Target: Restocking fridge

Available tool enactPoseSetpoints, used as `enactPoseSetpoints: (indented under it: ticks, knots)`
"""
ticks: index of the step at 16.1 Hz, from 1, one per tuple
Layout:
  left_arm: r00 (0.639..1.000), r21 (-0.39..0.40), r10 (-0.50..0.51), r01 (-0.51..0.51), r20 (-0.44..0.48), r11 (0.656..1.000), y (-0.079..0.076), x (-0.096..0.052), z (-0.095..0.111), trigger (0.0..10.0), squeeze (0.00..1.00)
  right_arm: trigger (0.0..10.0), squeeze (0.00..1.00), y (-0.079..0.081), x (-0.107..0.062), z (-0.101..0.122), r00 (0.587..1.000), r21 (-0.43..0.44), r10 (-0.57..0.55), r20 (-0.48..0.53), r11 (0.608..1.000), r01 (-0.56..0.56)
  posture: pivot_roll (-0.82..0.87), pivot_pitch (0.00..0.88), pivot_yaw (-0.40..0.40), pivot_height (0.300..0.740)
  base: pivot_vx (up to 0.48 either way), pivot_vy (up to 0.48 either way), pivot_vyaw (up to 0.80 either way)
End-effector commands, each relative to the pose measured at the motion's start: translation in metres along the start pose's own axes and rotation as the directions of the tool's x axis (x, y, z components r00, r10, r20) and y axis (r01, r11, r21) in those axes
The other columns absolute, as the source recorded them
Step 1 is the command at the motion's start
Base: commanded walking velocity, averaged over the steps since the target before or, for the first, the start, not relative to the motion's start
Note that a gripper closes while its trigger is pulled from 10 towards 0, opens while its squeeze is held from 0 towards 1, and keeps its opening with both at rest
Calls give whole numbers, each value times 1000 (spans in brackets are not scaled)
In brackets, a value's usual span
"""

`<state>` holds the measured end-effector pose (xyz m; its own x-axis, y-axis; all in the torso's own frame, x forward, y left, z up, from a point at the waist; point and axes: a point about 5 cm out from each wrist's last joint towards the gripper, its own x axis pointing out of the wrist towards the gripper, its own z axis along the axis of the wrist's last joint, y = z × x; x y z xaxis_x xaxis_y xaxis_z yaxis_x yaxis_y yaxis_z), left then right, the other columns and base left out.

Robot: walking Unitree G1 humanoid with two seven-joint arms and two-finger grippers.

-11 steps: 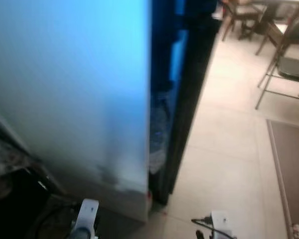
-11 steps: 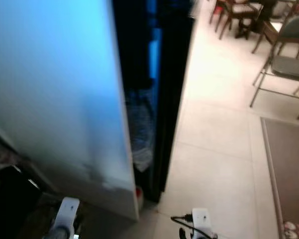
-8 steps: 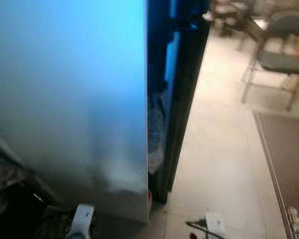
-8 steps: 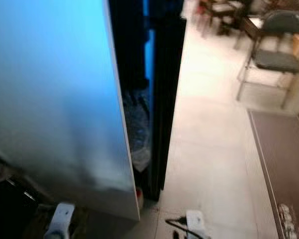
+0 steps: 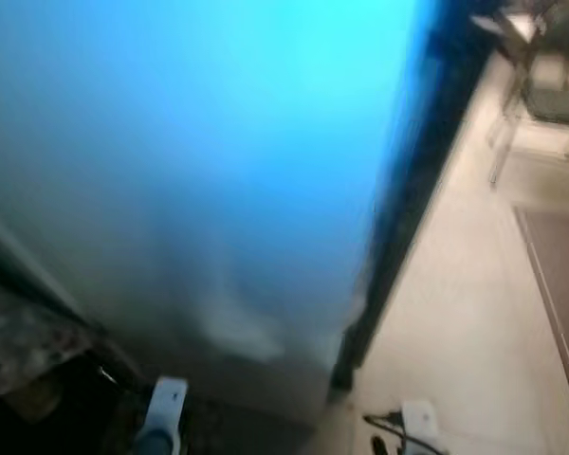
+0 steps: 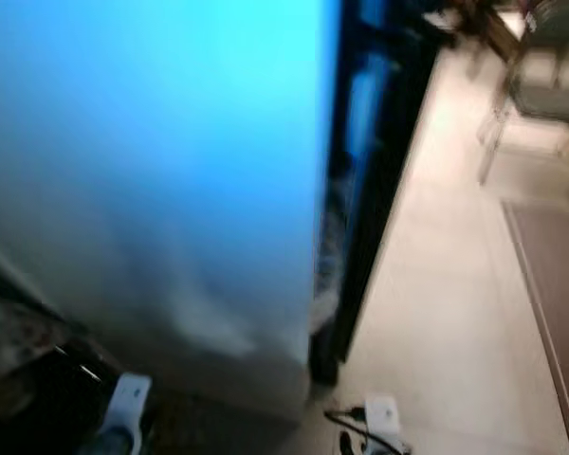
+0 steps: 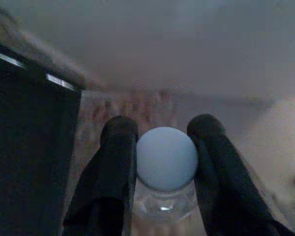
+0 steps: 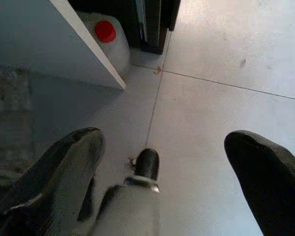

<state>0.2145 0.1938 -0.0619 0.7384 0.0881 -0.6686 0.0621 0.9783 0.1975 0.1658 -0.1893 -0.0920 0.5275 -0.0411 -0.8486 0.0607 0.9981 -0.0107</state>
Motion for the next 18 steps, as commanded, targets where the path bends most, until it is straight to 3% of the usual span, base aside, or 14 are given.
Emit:
enactPoseSetpoints:
  ticks: [1, 8, 15, 18]
  knots:
    - [998, -6, 7, -8, -54, 1000, 4, -5, -16, 10000, 0, 10000, 0, 5, 1, 1, 1000, 5, 6, -1, 1000, -6, 19, 0, 33, 740, 0, 0, 0]
    - [999, -20, -1, 0, -45, 1000, 3, -4, -15, 10000, 0, 10000, 0, 4, 1, 1, 1000, 16, -3, 6, 1000, 3, 23, 0, 29, 740, 0, 0, 0]
    - [998, -16, 13, -14, -54, 1000, 6, -5, -18, 10000, 0, 10000, 0, 4, 1, 1, 1000, 4, 3, -2, 1000, -3, 23, 0, 28, 740, 0, 0, -738]
    - [998, -16, 25, -26, -58, 1000, 8, -6, -19, 10000, 0, 10000, 0, 4, 0, 1, 1000, 4, 3, 5, 1000, -3, 26, 0, 28, 740, 0, 0, 0]
